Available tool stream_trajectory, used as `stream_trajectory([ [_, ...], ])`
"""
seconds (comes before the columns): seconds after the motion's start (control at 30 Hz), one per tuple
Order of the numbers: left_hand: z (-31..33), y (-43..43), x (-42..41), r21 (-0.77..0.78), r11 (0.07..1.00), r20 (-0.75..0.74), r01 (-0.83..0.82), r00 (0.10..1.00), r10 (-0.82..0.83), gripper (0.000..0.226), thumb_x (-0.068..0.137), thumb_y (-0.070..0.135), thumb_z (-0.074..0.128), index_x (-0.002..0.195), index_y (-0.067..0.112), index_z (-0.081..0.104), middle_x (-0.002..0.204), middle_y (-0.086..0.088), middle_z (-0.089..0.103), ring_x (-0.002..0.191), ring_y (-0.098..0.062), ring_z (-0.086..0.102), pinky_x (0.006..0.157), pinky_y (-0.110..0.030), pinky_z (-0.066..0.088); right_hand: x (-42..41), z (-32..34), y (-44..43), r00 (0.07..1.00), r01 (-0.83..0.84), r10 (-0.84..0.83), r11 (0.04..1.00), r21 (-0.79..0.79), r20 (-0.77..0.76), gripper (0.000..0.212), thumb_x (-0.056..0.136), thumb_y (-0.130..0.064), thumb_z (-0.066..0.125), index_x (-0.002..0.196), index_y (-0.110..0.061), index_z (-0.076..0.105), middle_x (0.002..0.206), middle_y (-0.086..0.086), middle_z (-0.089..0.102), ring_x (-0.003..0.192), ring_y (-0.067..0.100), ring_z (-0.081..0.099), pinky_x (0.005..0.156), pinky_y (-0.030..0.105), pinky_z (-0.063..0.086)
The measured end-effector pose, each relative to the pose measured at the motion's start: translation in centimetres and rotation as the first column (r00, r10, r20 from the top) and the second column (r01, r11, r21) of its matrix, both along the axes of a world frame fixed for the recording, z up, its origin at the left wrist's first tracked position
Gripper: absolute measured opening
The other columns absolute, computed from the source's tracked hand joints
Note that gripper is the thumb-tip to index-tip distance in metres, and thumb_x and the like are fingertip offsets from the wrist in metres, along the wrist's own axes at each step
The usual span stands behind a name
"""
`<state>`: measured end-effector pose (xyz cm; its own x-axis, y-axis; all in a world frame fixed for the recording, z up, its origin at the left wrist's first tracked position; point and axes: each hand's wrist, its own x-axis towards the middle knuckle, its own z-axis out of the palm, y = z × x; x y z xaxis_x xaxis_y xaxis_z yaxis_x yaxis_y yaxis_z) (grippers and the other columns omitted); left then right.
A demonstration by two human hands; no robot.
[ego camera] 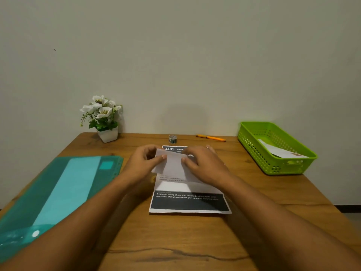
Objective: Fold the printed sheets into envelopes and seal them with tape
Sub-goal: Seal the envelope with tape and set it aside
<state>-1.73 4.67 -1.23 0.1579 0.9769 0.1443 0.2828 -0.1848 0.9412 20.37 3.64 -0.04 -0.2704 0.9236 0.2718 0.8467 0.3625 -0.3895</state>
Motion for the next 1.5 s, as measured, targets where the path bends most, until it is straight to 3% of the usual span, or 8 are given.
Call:
stream_trajectory([
  [0.13,2.7,-0.3,0.7,0.158,0.985,0.044,0.075,0.996,-0.083,0.012,0.098,0.023,0.066,0.108,0.022,0.072,0.104,0.007,0.073,0.098,-0.01,0.069,0.076,-0.027,0.06,-2.2,2.9,-0.1,0.986,-0.107,0.121,0.987,0.124,-0.114,0.02,0.107,-0.03,0.05,0.097,-0.027,0.067,0.088,-0.008,0.065,0.079,0.012,0.052,0.079,0.036,0.037],
  [0.3,4.2,-0.4,0.9,0.285,0.958,0.098,0.036,0.993,-0.066,0.015,0.098,0.022,0.067,0.103,0.011,0.076,0.098,-0.004,0.076,0.096,-0.025,0.07,0.078,-0.037,0.057,-2.8,3.9,-0.2,0.974,-0.127,0.151,0.981,0.143,-0.167,0.024,0.108,-0.031,0.05,0.084,-0.03,0.055,0.078,-0.008,0.059,0.074,0.018,0.054,0.062,0.035,0.033],
  [0.53,4.9,-0.3,0.9,0.276,0.961,0.173,-0.018,0.984,-0.031,0.021,0.098,0.029,0.065,0.097,0.014,0.08,0.096,-0.003,0.077,0.089,-0.013,0.065,0.077,-0.03,0.048,-2.3,3.7,0.2,0.983,-0.11,0.129,0.984,0.143,-0.13,0.031,0.107,-0.027,0.051,0.076,-0.024,0.048,0.067,-0.009,0.049,0.067,0.018,0.048,0.06,0.041,0.031],
  [0.67,5.1,0.4,0.0,0.236,0.967,0.271,-0.092,0.962,0.025,0.017,0.096,0.03,0.067,0.094,0.02,0.08,0.101,-0.004,0.077,0.093,-0.012,0.063,0.078,-0.026,0.047,-0.3,3.0,0.1,0.985,-0.133,0.146,0.982,0.134,-0.094,0.033,0.106,-0.021,0.052,0.075,-0.029,0.044,0.071,0.001,0.051,0.067,0.008,0.038,0.057,0.024,0.028],
  [0.9,3.9,0.8,-1.2,0.141,0.97,0.328,-0.197,0.934,0.142,0.018,0.099,0.032,0.064,0.096,0.024,0.079,0.097,0.009,0.073,0.085,0.002,0.058,0.069,-0.018,0.043,4.1,-0.1,0.5,0.996,-0.04,0.046,0.996,0.079,-0.07,0.03,0.104,-0.033,0.046,0.078,-0.021,0.054,0.07,-0.006,0.057,0.068,0.019,0.053,0.064,0.05,0.047],
  [1.13,2.1,1.1,-2.0,0.043,0.974,0.306,-0.221,0.931,0.198,0.028,0.104,0.038,0.053,0.102,0.028,0.079,0.101,0.009,0.077,0.101,-0.02,0.064,0.081,-0.031,0.05,5.3,0.5,0.9,0.916,0.074,-0.025,0.992,0.106,-0.4,0.023,0.097,-0.032,0.057,0.077,-0.026,0.067,0.071,-0.005,0.068,0.07,0.017,0.064,0.068,0.041,0.051],
  [1.3,1.8,1.7,-2.5,0.225,0.926,0.041,-0.302,0.953,0.301,0.038,0.108,0.032,0.047,0.141,0.02,0.059,0.137,-0.003,0.064,0.124,-0.018,0.058,0.105,-0.043,0.051,4.8,2.9,1.0,0.776,0.171,-0.022,0.969,0.177,-0.631,0.015,0.091,-0.017,0.077,0.08,-0.027,0.074,0.078,-0.007,0.075,0.074,0.009,0.069,0.069,0.032,0.056],
  [1.5,5.8,0.7,0.8,0.671,0.741,-0.412,0.019,0.841,0.351,0.037,0.096,0.04,0.066,0.131,0.026,0.066,0.123,0.007,0.067,0.098,-0.008,0.052,0.083,-0.031,0.047,2.0,6.0,0.2,0.963,0.023,0.102,0.89,0.456,-0.249,0.011,0.098,-0.026,0.068,0.093,-0.021,0.076,0.085,-0.01,0.075,0.078,0.009,0.067,0.078,0.033,0.053],
])
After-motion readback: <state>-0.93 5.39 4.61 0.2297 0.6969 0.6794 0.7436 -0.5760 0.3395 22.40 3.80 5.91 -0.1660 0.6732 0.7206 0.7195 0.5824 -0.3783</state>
